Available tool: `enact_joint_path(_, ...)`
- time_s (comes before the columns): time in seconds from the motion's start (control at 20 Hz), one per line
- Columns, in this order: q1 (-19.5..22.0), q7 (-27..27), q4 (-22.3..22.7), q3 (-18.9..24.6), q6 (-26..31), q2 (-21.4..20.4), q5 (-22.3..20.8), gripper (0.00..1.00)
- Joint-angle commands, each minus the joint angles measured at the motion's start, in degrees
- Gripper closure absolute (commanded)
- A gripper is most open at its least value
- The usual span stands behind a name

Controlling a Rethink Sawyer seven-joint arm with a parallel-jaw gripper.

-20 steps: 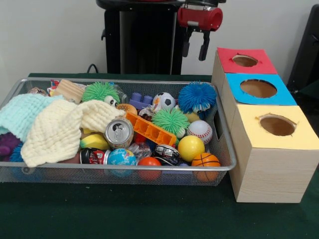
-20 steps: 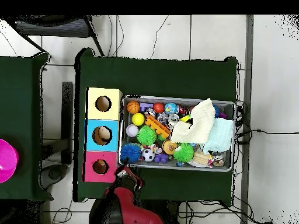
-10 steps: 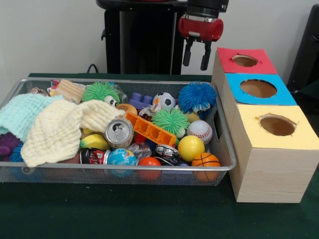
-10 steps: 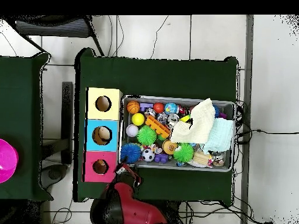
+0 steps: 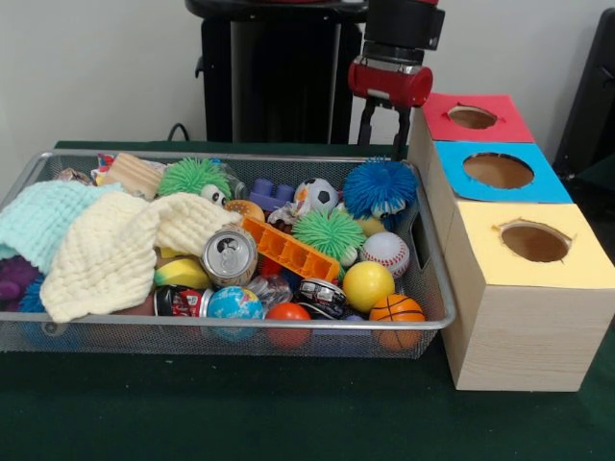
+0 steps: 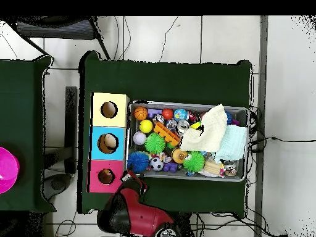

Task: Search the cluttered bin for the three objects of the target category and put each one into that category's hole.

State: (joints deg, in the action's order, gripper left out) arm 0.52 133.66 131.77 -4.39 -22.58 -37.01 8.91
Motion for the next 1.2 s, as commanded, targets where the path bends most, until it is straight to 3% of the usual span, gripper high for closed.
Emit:
enact_joint_path(0.05,-0.4,5.3,-12.0,1.2,-5.5,6.9,0.5,0.0)
enact_joint_path(0.75,2.3,5.0,-14.1,3.6,-1.1,8.4,-2.5,0.0)
enact_joint_path(0.8,1.8,4.6,-14.4,3.1,-0.8,8.4,-2.7,1.0)
enact_joint_path(1.2,3.9,5.6,-13.1,4.3,0.7,5.5,-5.2,1.0)
